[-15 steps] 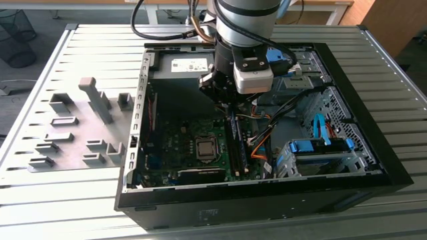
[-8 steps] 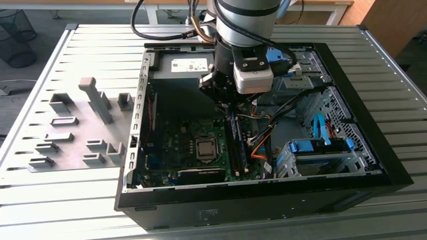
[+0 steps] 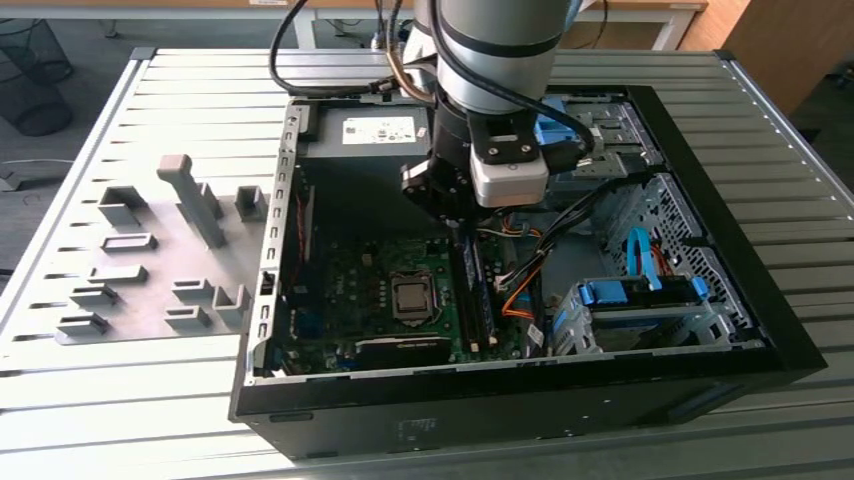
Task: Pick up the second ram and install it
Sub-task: 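Insert the second ram into the second slot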
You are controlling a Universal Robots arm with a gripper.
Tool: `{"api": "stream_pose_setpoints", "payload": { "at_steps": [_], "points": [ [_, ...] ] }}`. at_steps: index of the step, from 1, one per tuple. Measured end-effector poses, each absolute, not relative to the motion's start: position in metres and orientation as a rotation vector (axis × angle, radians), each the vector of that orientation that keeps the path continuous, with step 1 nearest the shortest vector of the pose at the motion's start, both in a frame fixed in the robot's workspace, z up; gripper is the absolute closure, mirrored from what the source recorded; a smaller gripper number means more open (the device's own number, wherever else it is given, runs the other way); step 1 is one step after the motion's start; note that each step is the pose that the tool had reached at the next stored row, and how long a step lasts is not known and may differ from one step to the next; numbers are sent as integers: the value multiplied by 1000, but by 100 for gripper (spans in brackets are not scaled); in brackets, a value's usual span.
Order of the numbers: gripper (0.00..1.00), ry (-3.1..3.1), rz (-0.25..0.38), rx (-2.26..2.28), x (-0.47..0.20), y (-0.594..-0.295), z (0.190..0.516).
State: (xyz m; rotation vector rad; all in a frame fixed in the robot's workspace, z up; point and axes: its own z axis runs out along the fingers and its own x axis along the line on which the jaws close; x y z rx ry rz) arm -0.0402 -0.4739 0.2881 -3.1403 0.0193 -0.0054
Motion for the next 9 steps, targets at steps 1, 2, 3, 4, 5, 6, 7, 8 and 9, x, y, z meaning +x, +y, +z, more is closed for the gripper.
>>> {"api": "stream_pose_setpoints", "payload": {
  "at_steps": [1,2,3,4,5,6,7,8,9],
  "points": [
    [86,20,2,-3140,-40,-474,287],
    [86,20,11,-3140,-39,-474,287],
    [86,20,18,-3140,-39,-475,286],
    [86,21,25,-3140,-38,-475,285],
    [86,22,29,-3140,-38,-475,284],
    [86,22,30,-3140,-37,-475,282],
    [86,22,30,-3139,-36,-475,280],
    [86,22,30,-3139,-36,-475,278],
    [86,23,30,-3139,-35,-475,277]
  ]
}}
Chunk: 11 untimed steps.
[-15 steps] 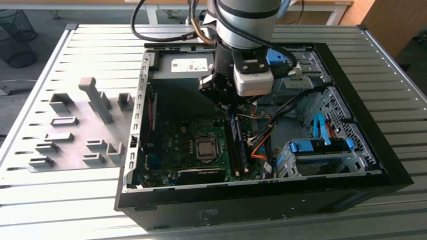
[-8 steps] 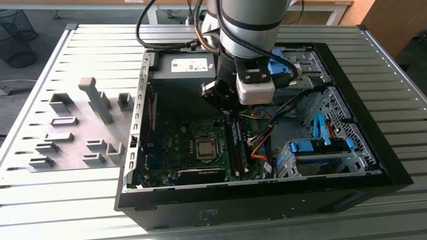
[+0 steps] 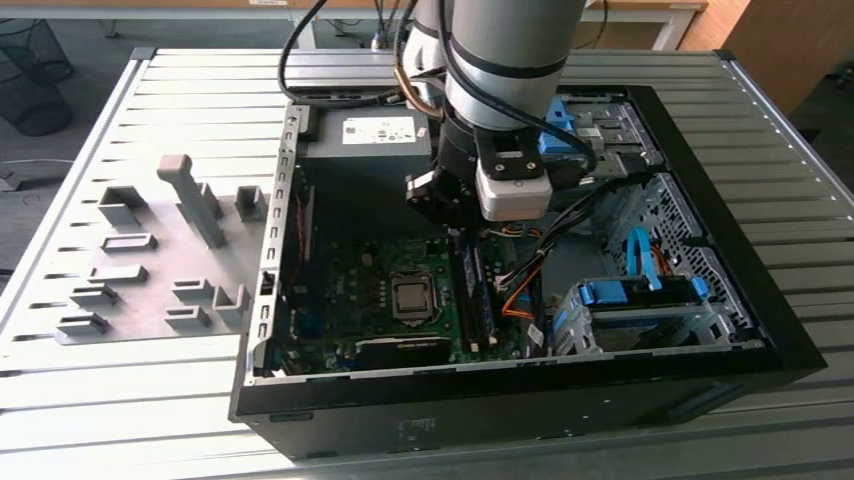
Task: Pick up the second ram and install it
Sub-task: 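Insert the second ram into the second slot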
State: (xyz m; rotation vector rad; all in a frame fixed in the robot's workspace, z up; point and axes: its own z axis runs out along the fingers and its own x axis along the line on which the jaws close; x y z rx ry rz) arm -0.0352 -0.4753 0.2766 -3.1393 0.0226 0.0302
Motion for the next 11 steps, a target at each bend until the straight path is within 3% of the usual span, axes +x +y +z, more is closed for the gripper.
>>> {"api": "stream_pose_setpoints", "payload": {
  "at_steps": [11],
  "points": [
    [86,26,30,-3140,-34,-476,261]
  ]
}}
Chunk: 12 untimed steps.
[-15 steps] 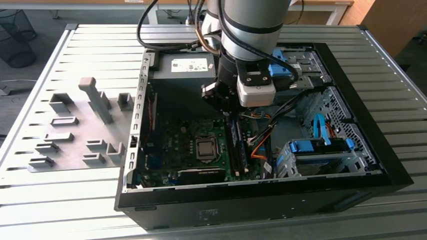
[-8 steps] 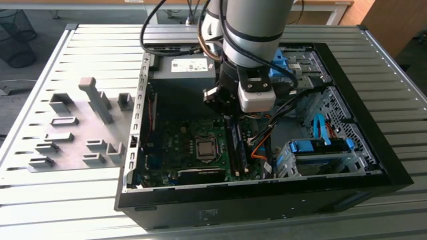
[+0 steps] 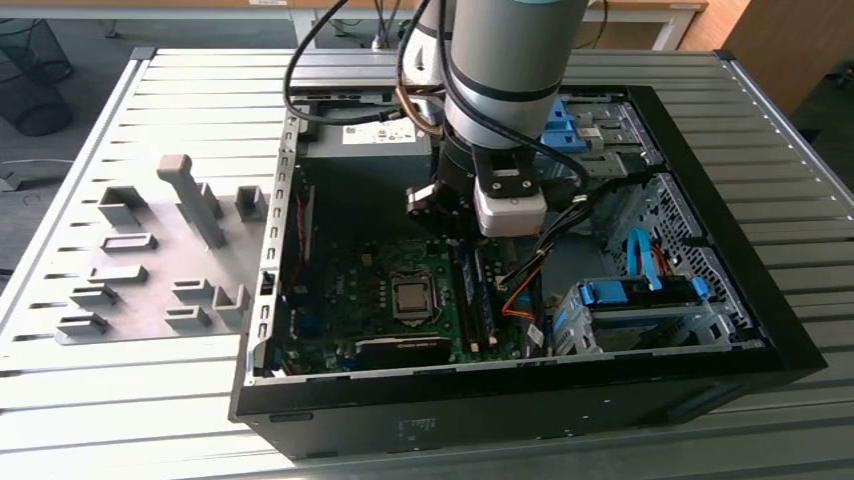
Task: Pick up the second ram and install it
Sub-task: 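Insert the second ram into the second slot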
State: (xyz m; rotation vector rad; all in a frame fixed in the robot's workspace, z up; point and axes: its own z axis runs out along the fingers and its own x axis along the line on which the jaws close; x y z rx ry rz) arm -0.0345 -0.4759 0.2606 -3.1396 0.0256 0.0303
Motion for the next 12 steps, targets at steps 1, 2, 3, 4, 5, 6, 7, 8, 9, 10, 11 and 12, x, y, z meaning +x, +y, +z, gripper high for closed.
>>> {"api": "stream_pose_setpoints", "payload": {
  "at_steps": [1,2,3,4,5,6,7,8,9,10,11,12],
  "points": [
    [86,26,30,-3139,-34,-476,260],
    [86,26,30,-3139,-34,-476,260],
    [86,26,30,-3139,-34,-476,260],
    [86,26,30,-3139,-34,-476,260],
    [86,26,30,-3139,-34,-476,260],
    [86,26,30,-3139,-34,-476,259],
    [86,26,30,-3139,-34,-476,259],
    [86,26,30,-3139,-34,-476,259],
    [86,26,30,-3139,-34,-476,258],
    [86,26,30,-3140,-34,-476,258],
    [86,26,30,-3139,-34,-476,258],
    [86,26,30,-3139,-34,-476,258]
  ]
}}
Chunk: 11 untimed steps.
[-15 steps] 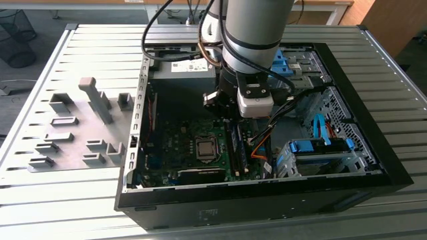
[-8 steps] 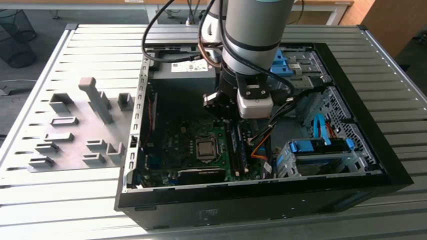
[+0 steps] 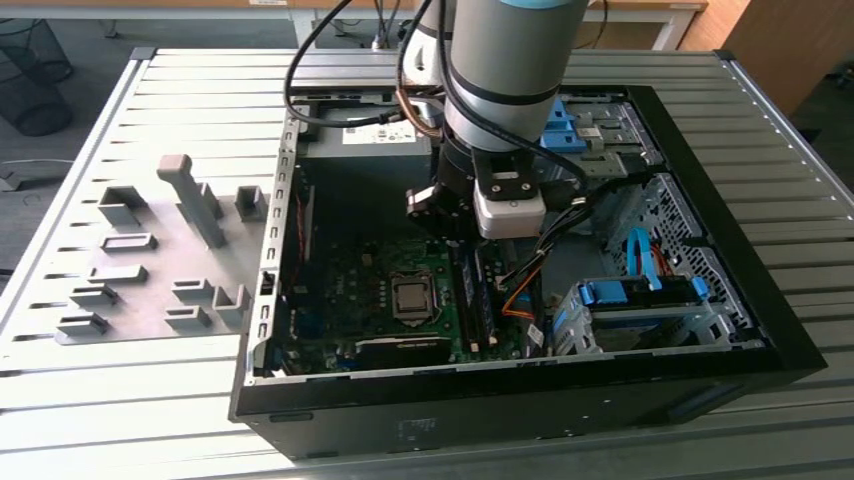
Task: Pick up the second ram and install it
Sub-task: 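Insert the second ram into the second slot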
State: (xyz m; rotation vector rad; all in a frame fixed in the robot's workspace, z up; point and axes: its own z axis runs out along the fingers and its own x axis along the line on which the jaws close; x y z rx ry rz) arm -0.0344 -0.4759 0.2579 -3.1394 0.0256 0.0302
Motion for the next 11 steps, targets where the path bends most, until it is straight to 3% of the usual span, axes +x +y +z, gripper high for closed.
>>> {"api": "stream_pose_setpoints", "payload": {
  "at_steps": [11],
  "points": [
    [86,26,30,-3139,-34,-476,257]
  ]
}}
